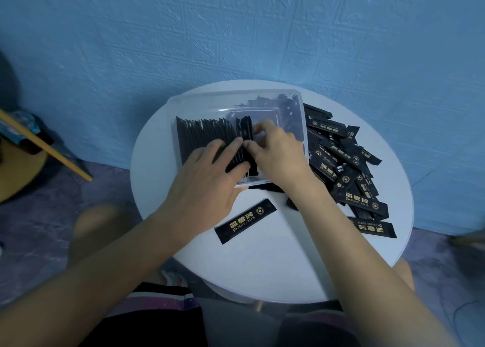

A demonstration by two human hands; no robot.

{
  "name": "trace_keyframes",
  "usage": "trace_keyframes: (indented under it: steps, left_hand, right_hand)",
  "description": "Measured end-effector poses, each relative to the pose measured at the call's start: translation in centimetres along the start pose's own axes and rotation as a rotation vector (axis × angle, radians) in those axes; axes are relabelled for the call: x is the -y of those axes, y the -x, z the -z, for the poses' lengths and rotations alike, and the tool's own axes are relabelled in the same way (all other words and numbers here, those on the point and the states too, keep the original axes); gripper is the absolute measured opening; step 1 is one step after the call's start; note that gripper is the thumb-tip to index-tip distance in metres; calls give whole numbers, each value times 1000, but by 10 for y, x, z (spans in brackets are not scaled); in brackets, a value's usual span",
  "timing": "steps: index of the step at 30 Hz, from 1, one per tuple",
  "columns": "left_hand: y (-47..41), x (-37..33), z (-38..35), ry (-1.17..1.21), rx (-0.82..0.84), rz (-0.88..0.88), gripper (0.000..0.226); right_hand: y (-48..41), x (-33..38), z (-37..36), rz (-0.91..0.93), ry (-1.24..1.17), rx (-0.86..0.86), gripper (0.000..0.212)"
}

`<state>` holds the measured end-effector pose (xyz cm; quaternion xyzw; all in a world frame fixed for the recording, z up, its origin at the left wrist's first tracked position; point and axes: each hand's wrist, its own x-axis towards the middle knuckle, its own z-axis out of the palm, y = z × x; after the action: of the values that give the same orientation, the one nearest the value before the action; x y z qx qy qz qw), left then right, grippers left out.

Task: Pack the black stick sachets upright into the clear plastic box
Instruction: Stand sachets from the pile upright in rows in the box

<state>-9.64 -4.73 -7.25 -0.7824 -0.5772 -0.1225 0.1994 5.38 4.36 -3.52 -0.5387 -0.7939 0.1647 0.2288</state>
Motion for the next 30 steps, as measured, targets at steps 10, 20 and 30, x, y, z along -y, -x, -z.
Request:
trace_keyframes:
  steps: [10,20,30]
  left_hand:
    - [1,-4,3,-39,3,3,51]
    - [-2,-3,5,-52,46,5,50]
    - [-4,-3,4,-64,60,14,49]
  right_hand:
    - [-5,-4,-1,-27,-139,56,21]
    - [0,-5,2,-36,-205,93,18]
    - [8,-4,6,-38,-101,149,33]
